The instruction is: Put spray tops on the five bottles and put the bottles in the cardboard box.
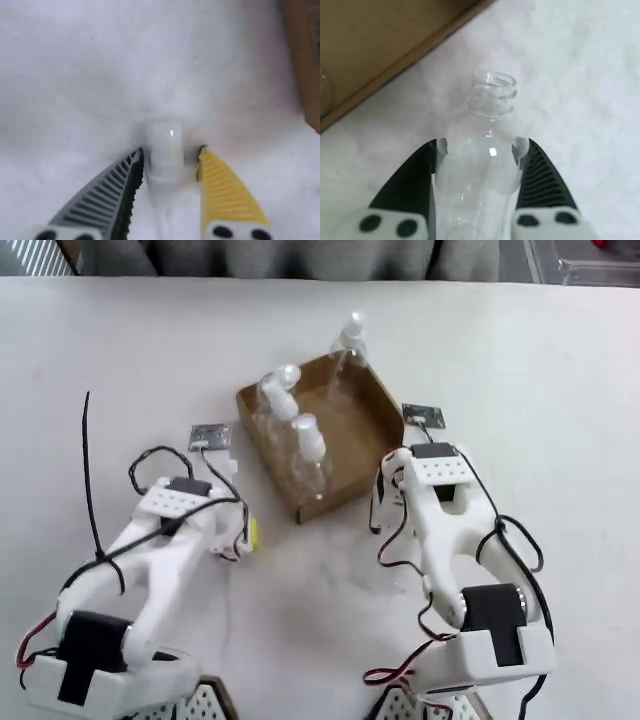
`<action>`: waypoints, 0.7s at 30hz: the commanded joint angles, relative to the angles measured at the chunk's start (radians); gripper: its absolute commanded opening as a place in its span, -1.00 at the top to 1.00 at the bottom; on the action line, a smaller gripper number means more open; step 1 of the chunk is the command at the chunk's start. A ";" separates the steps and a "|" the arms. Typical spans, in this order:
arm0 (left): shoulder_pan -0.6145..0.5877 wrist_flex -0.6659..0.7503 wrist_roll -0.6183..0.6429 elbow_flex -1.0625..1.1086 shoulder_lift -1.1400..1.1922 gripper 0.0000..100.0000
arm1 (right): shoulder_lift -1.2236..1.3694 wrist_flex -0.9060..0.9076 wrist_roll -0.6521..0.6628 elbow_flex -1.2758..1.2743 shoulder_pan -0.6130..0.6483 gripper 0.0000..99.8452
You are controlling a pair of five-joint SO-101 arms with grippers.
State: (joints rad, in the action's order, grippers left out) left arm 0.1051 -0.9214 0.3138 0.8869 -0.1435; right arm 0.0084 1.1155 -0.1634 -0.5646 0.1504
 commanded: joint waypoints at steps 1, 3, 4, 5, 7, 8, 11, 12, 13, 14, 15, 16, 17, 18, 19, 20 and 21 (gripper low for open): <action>-0.008 0.014 -0.023 -0.032 0.002 0.78 | -0.038 -0.013 0.008 0.006 -0.024 0.96; -0.007 0.014 -0.026 -0.032 0.002 0.93 | -0.038 -0.031 0.008 0.003 -0.038 0.95; -0.007 0.014 -0.034 -0.032 0.002 0.97 | -0.038 -0.033 0.008 0.002 -0.041 0.92; -0.007 0.012 -0.051 -0.032 0.002 0.95 | -0.038 -0.033 0.008 0.002 -0.047 0.87; -0.007 -0.014 -0.063 -0.034 -0.001 0.93 | -0.038 -0.031 0.008 0.002 -0.054 0.75; -0.007 -0.020 -0.066 -0.034 -0.001 0.93 | -0.038 -0.031 0.008 0.002 -0.058 0.69; -0.007 -0.023 -0.066 -0.034 -0.001 0.96 | -0.038 -0.031 0.020 0.002 -0.061 0.60; -0.007 -0.023 -0.066 -0.034 -0.001 0.96 | -0.038 -0.031 0.049 0.002 -0.062 0.60; -0.007 -0.023 -0.068 -0.034 -0.001 0.96 | -0.038 -0.031 0.072 0.002 -0.067 0.59; -0.007 -0.023 -0.068 -0.034 -0.001 0.96 | -0.038 -0.031 0.087 0.002 -0.071 0.58; -0.007 -0.023 -0.068 -0.034 -0.001 0.96 | -0.038 -0.035 0.086 0.003 -0.074 0.55; -0.007 -0.023 -0.068 -0.034 -0.001 0.96 | -0.038 -0.036 0.083 0.003 -0.081 0.52; -0.007 -0.023 -0.068 -0.034 -0.001 0.96 | -0.039 -0.036 0.083 0.005 -0.085 0.48; -0.007 -0.023 -0.068 -0.034 -0.001 0.96 | -0.039 -0.038 0.083 0.009 -0.085 0.45; -0.007 -0.023 -0.068 -0.034 -0.001 0.96 | -0.044 -0.039 0.083 0.009 -0.085 0.42; -0.007 -0.023 -0.068 -0.035 -0.001 0.96 | -0.047 -0.047 0.083 0.009 -0.085 0.41; -0.007 -0.023 -0.068 -0.035 -0.001 0.96 | -0.048 -0.061 0.083 0.009 -0.085 0.41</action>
State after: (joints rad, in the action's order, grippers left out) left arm 0.1051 -0.9198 0.2555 0.8838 -0.1435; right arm 0.0084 1.0863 -0.0928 -0.5646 0.0752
